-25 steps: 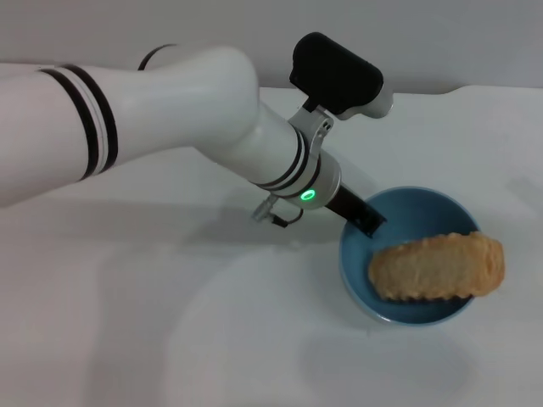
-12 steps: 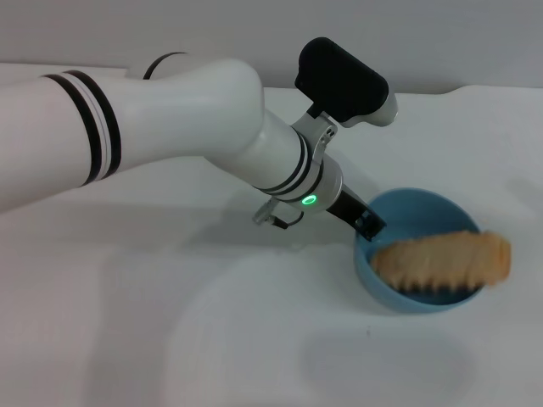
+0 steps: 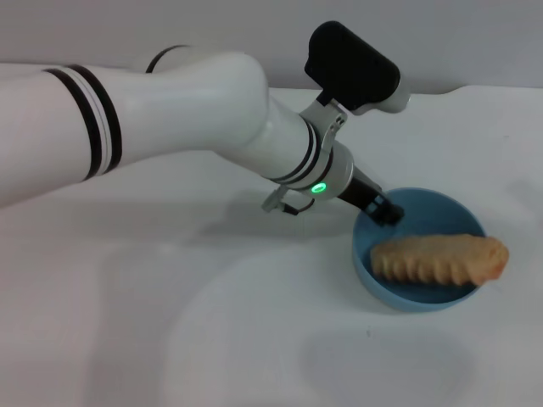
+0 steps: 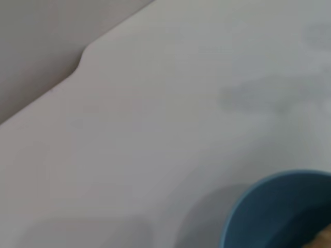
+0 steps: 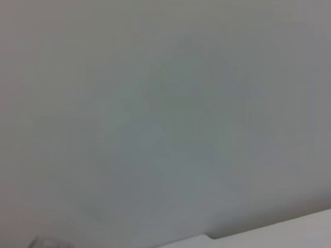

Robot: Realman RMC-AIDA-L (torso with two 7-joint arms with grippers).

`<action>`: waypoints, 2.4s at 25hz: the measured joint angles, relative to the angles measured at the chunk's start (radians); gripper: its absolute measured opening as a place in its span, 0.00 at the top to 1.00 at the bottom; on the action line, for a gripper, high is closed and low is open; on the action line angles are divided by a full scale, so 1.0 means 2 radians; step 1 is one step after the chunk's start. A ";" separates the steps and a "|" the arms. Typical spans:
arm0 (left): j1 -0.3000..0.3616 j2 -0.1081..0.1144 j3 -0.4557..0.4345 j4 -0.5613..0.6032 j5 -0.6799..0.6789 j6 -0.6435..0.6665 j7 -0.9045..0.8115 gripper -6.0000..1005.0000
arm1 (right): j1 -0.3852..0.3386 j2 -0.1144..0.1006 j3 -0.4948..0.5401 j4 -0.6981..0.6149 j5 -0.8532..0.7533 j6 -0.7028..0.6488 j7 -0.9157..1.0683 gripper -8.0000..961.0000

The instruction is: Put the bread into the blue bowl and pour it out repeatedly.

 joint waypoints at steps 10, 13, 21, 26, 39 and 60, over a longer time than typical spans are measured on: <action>0.002 0.003 -0.037 0.016 0.055 0.003 -0.003 0.45 | -0.001 0.009 -0.003 0.000 -0.003 0.033 -0.081 0.58; 0.011 0.004 -0.064 0.031 0.076 -0.009 -0.002 0.32 | -0.002 0.012 0.001 0.001 0.000 0.055 -0.100 0.50; 0.080 0.005 -0.145 0.072 0.115 -0.158 0.016 0.27 | -0.005 0.017 0.002 0.041 0.027 0.158 -0.224 0.42; 0.114 0.004 -0.151 0.059 0.114 -0.246 0.016 0.22 | -0.006 0.016 0.003 0.118 0.140 0.217 -0.421 0.42; 0.189 -0.001 -0.033 0.008 0.110 -0.497 -0.095 0.14 | -0.008 0.016 0.034 0.235 0.343 0.259 -0.650 0.42; 0.213 -0.002 0.031 -0.029 0.070 -0.554 -0.116 0.14 | -0.001 0.017 0.055 0.335 0.465 0.218 -0.780 0.42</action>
